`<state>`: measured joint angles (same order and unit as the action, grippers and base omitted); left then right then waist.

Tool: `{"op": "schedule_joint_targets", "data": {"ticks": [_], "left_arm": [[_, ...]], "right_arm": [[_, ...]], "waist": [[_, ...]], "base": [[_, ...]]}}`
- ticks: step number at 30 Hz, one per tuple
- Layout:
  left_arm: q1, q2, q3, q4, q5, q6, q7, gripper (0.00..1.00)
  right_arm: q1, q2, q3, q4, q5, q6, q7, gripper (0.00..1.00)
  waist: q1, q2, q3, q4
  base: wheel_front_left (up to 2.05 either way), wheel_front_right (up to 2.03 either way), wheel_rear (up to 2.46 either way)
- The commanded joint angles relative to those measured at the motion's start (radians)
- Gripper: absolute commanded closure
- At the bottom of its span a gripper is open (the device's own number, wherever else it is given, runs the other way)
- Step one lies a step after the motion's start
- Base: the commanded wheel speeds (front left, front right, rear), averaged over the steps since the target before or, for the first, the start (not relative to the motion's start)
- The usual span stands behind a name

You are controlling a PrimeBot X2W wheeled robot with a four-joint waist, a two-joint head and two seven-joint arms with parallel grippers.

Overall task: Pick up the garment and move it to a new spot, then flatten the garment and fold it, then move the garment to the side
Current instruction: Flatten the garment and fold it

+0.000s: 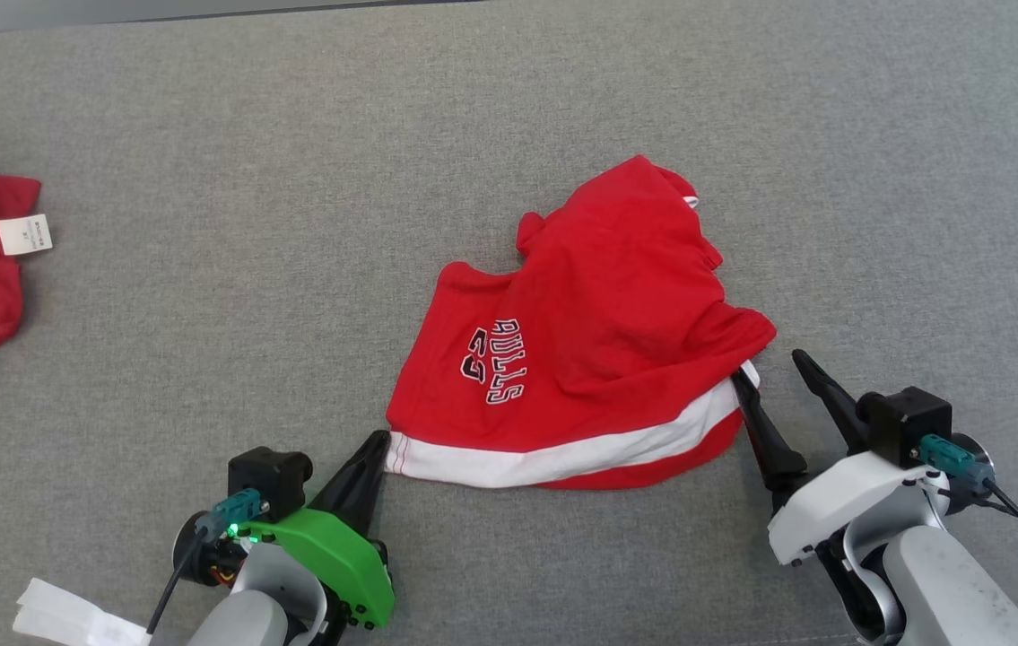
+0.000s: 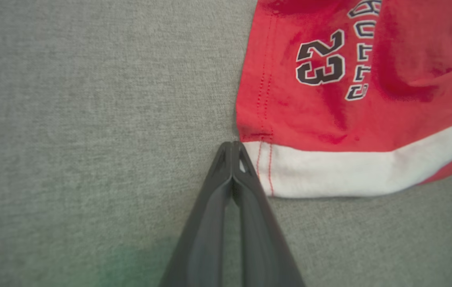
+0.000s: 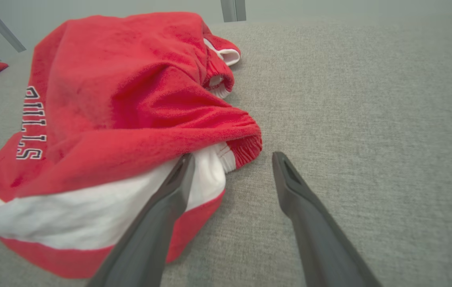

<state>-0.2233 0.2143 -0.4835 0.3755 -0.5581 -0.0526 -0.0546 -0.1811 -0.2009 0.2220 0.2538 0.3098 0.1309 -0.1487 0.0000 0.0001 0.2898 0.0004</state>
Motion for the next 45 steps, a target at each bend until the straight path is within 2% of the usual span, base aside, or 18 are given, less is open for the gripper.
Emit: {"op": "schedule_joint_targets", "data": {"ticks": [1, 2, 3, 4, 5, 12, 21, 29, 37, 38, 39, 40, 41, 42, 45], "left_arm": [[-0.014, 0.002, 0.0, 0.017, 0.007, 0.0, -0.005, 1.0], [-0.016, 0.001, -0.002, 0.02, 0.008, 0.0, -0.01, 1.0], [-0.019, 0.0, -0.003, 0.021, 0.008, 0.0, -0.014, 1.0], [-0.022, -0.002, -0.004, 0.023, 0.011, 0.001, -0.021, 1.0], [-0.024, -0.003, -0.004, 0.022, 0.012, 0.001, -0.027, 1.0], [-0.042, -0.005, 0.008, -0.03, 0.026, 0.007, -0.108, 1.0], [-0.073, 0.031, 0.055, -0.256, 0.09, 0.057, -0.185, 1.0], [-0.076, 0.068, 0.079, -0.431, 0.124, 0.1, -0.164, 1.0], [-0.039, 0.074, 0.081, -0.498, 0.131, 0.136, -0.147, 0.98], [-0.034, 0.073, 0.08, -0.501, 0.131, 0.138, -0.148, 0.63], [-0.028, 0.073, 0.078, -0.503, 0.131, 0.141, -0.144, 0.56], [-0.027, 0.071, 0.08, -0.508, 0.132, 0.145, -0.147, 0.39], [-0.028, 0.073, 0.085, -0.51, 0.134, 0.151, -0.151, 0.03], [-0.027, 0.074, 0.087, -0.512, 0.137, 0.153, -0.155, 0.0], [-0.023, 0.073, 0.097, -0.519, 0.146, 0.167, -0.168, 0.0]], "right_arm": [[-0.029, -0.01, 0.02, 0.026, 0.02, 0.0, -0.008, 0.0], [-0.038, -0.013, 0.03, 0.041, 0.027, 0.0, -0.008, 0.11], [-0.047, -0.016, 0.036, 0.055, 0.032, 0.0, -0.006, 0.58], [-0.055, -0.02, 0.041, 0.067, 0.039, 0.0, -0.008, 0.84], [-0.06, -0.023, 0.051, 0.079, 0.049, 0.0, -0.001, 1.0], [-0.075, -0.054, 0.057, 0.058, 0.075, -0.001, -0.046, 1.0], [-0.085, -0.058, 0.009, -0.136, 0.078, -0.001, -0.051, 1.0], [-0.109, -0.049, -0.028, -0.285, 0.069, -0.001, -0.001, 1.0], [-0.071, -0.038, -0.047, -0.304, 0.06, -0.001, 0.027, 1.0], [-0.069, -0.037, -0.047, -0.302, 0.06, -0.001, 0.027, 1.0], [-0.068, -0.036, -0.049, -0.3, 0.06, -0.001, 0.027, 1.0], [-0.068, -0.036, -0.051, -0.299, 0.059, -0.001, 0.028, 1.0], [-0.065, -0.034, -0.051, -0.3, 0.058, -0.001, 0.028, 1.0], [-0.063, -0.033, -0.053, -0.3, 0.057, -0.001, 0.029, 1.0], [-0.055, -0.028, -0.055, -0.299, 0.058, -0.001, 0.031, 1.0]], "waist": [[0.0, -0.0001, 0.015, 0.016], [0.0, -0.0001, 0.017, 0.018], [0.0, -0.0001, 0.019, 0.021], [0.0, -0.0001, 0.02, 0.024], [0.0, -0.0001, 0.021, 0.027], [0.0, -0.0001, 0.023, 0.031], [0.0, -0.0001, -0.011, 0.02], [0.0, -0.0001, -0.055, 0.015], [0.0, -0.0001, -0.063, 0.021], [0.0, -0.0001, -0.063, 0.022], [0.0, -0.0001, -0.063, 0.023], [0.0, -0.0001, -0.062, 0.023], [0.0, -0.0001, -0.062, 0.024], [0.0, -0.0001, -0.062, 0.024], [0.0, -0.0001, -0.063, 0.025]], "base": [[0.0, 0.0, 0.0], [0.0, 0.0, 0.0], [0.0, 0.0, 0.0], [0.0, 0.0, 0.0], [0.0, 0.0, 0.0], [0.0, 0.0, 0.0], [0.0, 0.0, 0.0], [0.0, 0.0, 0.0], [0.0, 0.0, 0.0], [0.0, 0.0, 0.0], [0.0, 0.0, 0.0], [0.0, 0.0, 0.0], [0.0, 0.0, 0.0], [0.0, 0.0, 0.0], [0.0, 0.0, 0.0]]}}
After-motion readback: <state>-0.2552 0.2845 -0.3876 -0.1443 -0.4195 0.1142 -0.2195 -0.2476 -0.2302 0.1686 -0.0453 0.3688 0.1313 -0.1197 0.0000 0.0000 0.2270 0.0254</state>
